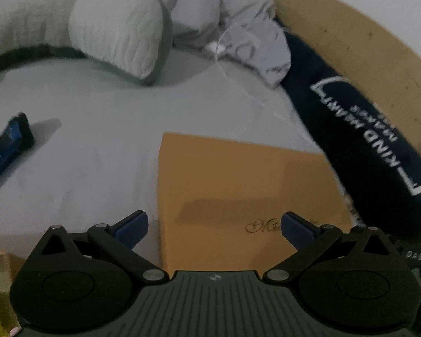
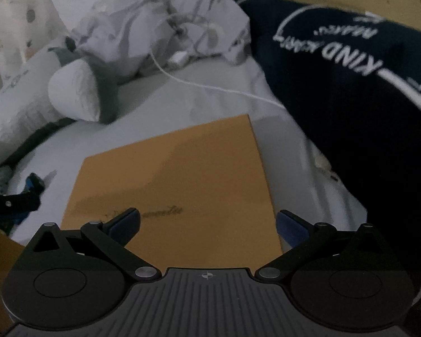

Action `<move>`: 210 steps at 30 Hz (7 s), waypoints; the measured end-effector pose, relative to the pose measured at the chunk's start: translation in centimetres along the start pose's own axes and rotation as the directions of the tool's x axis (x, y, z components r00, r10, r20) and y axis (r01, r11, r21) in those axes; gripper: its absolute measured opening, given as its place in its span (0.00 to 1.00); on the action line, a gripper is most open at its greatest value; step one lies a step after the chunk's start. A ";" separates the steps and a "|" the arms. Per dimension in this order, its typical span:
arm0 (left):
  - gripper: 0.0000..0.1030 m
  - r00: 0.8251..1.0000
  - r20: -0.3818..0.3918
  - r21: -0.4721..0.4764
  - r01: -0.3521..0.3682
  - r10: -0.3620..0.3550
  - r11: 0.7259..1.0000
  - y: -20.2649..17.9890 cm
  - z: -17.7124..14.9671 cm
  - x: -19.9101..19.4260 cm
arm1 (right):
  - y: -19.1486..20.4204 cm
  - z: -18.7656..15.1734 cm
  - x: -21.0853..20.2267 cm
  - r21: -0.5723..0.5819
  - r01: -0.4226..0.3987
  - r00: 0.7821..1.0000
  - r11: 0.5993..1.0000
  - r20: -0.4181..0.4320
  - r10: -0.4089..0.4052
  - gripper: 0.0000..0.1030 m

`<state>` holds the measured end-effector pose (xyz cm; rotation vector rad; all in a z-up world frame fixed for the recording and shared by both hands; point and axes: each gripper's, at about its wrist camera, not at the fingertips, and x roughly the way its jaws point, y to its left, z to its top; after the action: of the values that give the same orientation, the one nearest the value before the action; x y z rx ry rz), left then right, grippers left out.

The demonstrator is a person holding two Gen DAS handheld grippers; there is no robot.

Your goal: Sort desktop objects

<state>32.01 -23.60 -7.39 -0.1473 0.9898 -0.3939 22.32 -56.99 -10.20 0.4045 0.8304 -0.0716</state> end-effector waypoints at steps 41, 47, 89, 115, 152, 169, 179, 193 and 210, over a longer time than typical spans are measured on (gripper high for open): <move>1.00 0.997 -0.062 -0.108 -0.059 0.053 0.992 -0.7 -0.3 3.6 | -1.1 -0.3 2.9 0.077 -0.010 0.997 0.997 -0.080 0.016 1.00; 1.00 0.999 -0.023 -0.097 -0.052 0.050 0.994 -1.6 0.4 0.5 | 0.0 0.3 -0.7 0.075 -0.011 0.999 0.997 -0.052 0.015 1.00; 1.00 0.960 0.250 -0.157 -0.085 0.123 0.984 3.1 -4.5 -27.0 | 18.5 -3.5 -23.0 -0.162 -0.145 0.981 0.976 0.106 0.163 1.00; 1.00 0.932 0.170 -0.318 -0.255 0.319 0.913 17.7 -11.0 -31.6 | 35.2 -12.1 -15.7 -0.271 -0.299 0.952 0.915 -0.148 0.267 1.00; 1.00 0.954 0.091 -0.245 -0.257 0.286 0.935 22.6 -11.8 -25.2 | 36.1 -14.9 -6.2 -0.220 -0.224 0.947 0.949 -0.278 0.160 1.00; 1.00 0.969 0.135 -0.307 -0.157 0.206 0.939 25.8 -13.7 -23.4 | 38.4 -15.5 -6.6 -0.325 -0.156 0.970 0.933 -0.230 0.082 1.00; 1.00 0.964 0.121 -0.312 -0.188 0.235 0.931 25.8 -14.2 -21.9 | 38.5 -15.9 -4.8 -0.328 -0.135 0.970 0.935 -0.234 0.058 1.00; 1.00 0.945 0.172 -0.308 -0.218 0.279 0.926 25.1 -15.2 -21.7 | 37.9 -16.8 -3.7 -0.288 -0.122 0.976 0.950 -0.210 0.062 1.00; 1.00 0.940 0.187 -0.371 -0.202 0.286 0.907 23.2 -17.0 -25.8 | 35.8 -17.5 -9.6 -0.279 -0.136 0.983 0.950 -0.158 0.094 1.00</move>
<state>11.20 8.69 -3.32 -0.3766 0.8195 0.0361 11.31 -18.31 -2.29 0.1819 0.9416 0.1892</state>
